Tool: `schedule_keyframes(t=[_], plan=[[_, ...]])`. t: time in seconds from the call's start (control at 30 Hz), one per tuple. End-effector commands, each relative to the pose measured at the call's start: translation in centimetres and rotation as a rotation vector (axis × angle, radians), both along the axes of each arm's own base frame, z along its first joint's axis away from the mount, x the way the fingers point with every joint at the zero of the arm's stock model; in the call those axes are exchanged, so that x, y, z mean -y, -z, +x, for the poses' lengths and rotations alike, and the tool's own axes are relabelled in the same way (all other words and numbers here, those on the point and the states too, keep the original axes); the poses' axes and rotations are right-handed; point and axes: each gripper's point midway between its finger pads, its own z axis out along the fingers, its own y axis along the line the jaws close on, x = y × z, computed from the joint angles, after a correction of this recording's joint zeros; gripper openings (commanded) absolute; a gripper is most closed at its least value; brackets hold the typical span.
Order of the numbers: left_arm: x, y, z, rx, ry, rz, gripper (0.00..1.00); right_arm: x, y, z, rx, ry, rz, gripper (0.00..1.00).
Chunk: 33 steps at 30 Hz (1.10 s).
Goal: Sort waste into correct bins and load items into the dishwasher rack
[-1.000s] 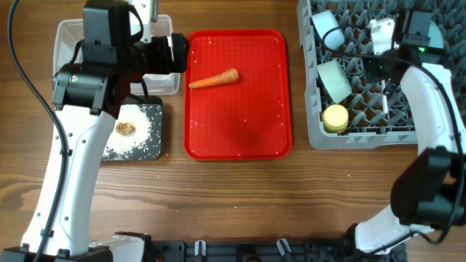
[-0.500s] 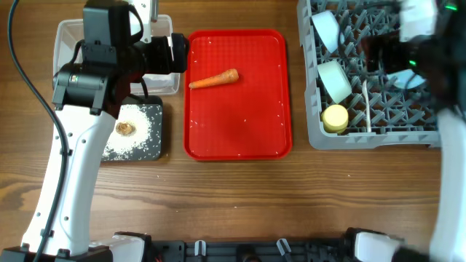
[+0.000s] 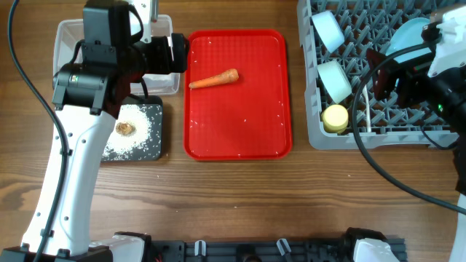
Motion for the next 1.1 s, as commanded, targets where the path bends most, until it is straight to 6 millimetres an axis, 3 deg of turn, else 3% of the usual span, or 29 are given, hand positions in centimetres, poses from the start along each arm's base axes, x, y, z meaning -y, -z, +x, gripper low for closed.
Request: schedule_keyframes(t=[0.0, 0.1, 0.17, 0.27, 0.37, 0.43, 0.53, 0.6, 0.73, 0.8, 0.93, 1.0, 1.07], plan=[[-0.2, 0.0, 0.1, 0.000, -0.010, -0.003, 1.00, -0.7, -1.0, -1.8, 0.045, -0.039, -0.038, 1.00], [-0.2, 0.0, 0.1, 0.000, -0.010, -0.003, 1.00, -1.2, -3.0, -5.1, 0.121, -0.041, -0.046, 1.00], [-0.2, 0.0, 0.1, 0.000, -0.010, -0.003, 1.00, -1.8, -3.7, -8.8, 0.155, -0.039, -0.053, 1.00], [-0.2, 0.0, 0.1, 0.000, -0.010, -0.003, 1.00, -0.3, -1.7, -13.1, 0.091, 0.084, -0.084, 1.00], [-0.2, 0.0, 0.1, 0.000, -0.010, -0.003, 1.00, 0.4, -0.5, -14.5, 0.070, 0.134, -0.115, 1.00], [-0.2, 0.0, 0.1, 0.000, -0.010, -0.003, 1.00, 0.6, 0.9, -13.4, 0.057, 0.134, -0.116, 1.00], [-0.2, 0.0, 0.1, 0.000, -0.010, -0.003, 1.00, 0.7, 3.7, -9.3, 0.066, 0.102, -0.104, 1.00], [-0.2, 0.0, 0.1, 0.000, -0.010, -0.003, 1.00, -0.6, 7.1, -5.7, 0.098, 0.001, -0.059, 1.00], [-0.2, 0.0, 0.1, 0.001, -0.010, -0.003, 1.00, -1.6, 11.5, -2.4, 0.173, -0.078, -0.015, 1.00], [-0.2, 0.0, 0.1, 0.000, -0.009, -0.003, 1.00, -1.5, 14.3, -1.6, 0.191, -0.068, 0.014, 1.00], [-0.2, 0.0, 0.1, 0.001, -0.010, -0.003, 1.00, -1.1, 18.4, -1.9, 0.190, -0.034, 0.036, 1.00], [-0.2, 0.0, 0.1, 0.000, -0.010, -0.003, 1.00, -0.4, 21.8, -2.0, 0.133, -0.007, -0.026, 1.00], [-0.2, 0.0, 0.1, 0.000, -0.010, -0.003, 1.00, 1.2, 22.7, -1.5, 0.126, 0.075, -0.068, 1.00]])
